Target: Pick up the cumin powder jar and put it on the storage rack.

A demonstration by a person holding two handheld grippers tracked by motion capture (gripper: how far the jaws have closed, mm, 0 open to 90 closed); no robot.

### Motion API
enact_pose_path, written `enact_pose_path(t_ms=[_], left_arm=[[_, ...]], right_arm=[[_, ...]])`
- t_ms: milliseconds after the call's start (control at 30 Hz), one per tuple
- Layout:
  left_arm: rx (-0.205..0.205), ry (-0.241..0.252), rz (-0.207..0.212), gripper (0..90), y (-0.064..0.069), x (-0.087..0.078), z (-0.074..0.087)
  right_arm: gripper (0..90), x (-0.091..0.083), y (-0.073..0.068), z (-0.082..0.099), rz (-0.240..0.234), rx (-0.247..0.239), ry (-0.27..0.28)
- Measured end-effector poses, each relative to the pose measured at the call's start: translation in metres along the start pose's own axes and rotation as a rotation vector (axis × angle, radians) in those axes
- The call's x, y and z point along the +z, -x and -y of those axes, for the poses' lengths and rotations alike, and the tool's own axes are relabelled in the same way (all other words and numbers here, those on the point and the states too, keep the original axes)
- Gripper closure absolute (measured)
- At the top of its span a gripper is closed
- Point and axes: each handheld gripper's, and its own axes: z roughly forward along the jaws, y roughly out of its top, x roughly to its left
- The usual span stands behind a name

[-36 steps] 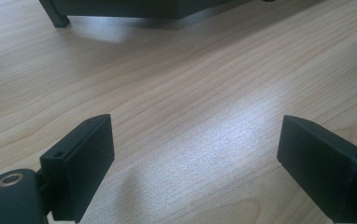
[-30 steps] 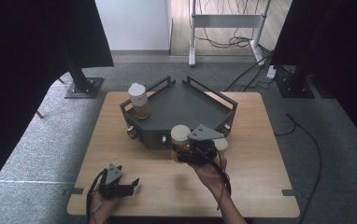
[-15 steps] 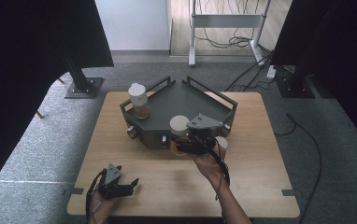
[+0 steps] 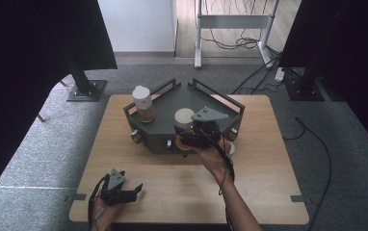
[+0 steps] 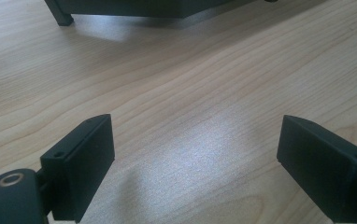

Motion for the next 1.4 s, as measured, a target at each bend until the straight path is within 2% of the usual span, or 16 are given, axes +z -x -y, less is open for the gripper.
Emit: enact_pose_path(t_ms=[600,1400], left_arm=[[-0.006,-0.001,0.000,10.9,-0.001,-0.001,0.000],[-0.010,-0.003,0.003,11.0,-0.002,-0.002,0.001]], right_arm=[[34.3,0.020,0.010,-0.022,0.041,-0.010,0.003],[34.2,0.058,0.033,-0.031,0.088,0.007,-0.033]])
